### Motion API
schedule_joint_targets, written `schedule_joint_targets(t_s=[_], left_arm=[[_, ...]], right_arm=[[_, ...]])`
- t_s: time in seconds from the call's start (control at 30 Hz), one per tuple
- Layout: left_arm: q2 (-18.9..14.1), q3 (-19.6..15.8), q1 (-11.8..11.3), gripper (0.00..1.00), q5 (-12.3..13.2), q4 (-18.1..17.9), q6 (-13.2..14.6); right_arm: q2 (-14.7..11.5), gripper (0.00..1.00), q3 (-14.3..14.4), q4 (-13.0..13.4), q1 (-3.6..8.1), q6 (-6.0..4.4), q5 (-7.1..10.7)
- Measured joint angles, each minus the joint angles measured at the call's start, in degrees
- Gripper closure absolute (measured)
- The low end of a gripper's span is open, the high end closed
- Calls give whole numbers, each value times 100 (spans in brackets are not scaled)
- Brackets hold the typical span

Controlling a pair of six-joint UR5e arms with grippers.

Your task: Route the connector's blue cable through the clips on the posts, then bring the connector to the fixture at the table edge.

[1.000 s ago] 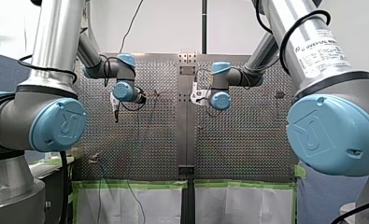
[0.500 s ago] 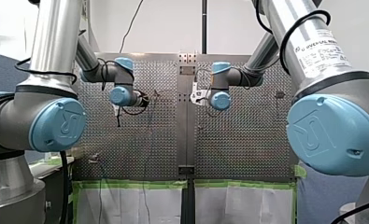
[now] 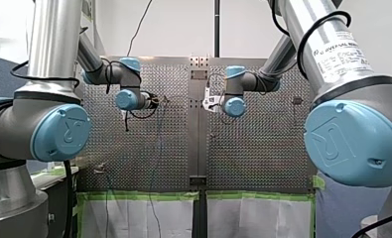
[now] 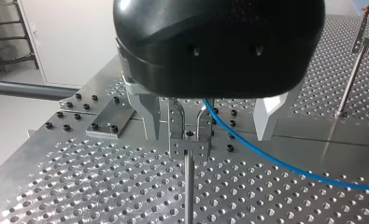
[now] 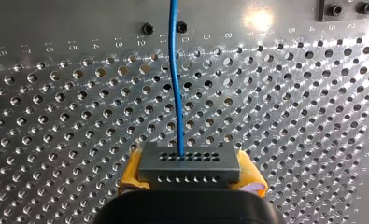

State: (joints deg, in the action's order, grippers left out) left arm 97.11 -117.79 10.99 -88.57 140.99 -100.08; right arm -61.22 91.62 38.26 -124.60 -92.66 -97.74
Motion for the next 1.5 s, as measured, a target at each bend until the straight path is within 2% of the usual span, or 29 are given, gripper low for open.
schedule_joint_targets(t_s=[0.27, 0.6, 0.83, 1.5], left_arm=[[-29, 1, 79, 0, -228, 108, 275], [-106, 2, 165, 0, -169, 133, 440], [-244, 10, 208, 0, -166, 147, 382], [-268, 12, 279, 0, -119, 220, 285]], right_arm=[[0, 100, 0, 8, -2, 0, 0], [0, 100, 1, 9, -1, 0, 0], [1, 100, 1, 19, -1, 0, 8], [3, 100, 1, -9, -1, 0, 44]])
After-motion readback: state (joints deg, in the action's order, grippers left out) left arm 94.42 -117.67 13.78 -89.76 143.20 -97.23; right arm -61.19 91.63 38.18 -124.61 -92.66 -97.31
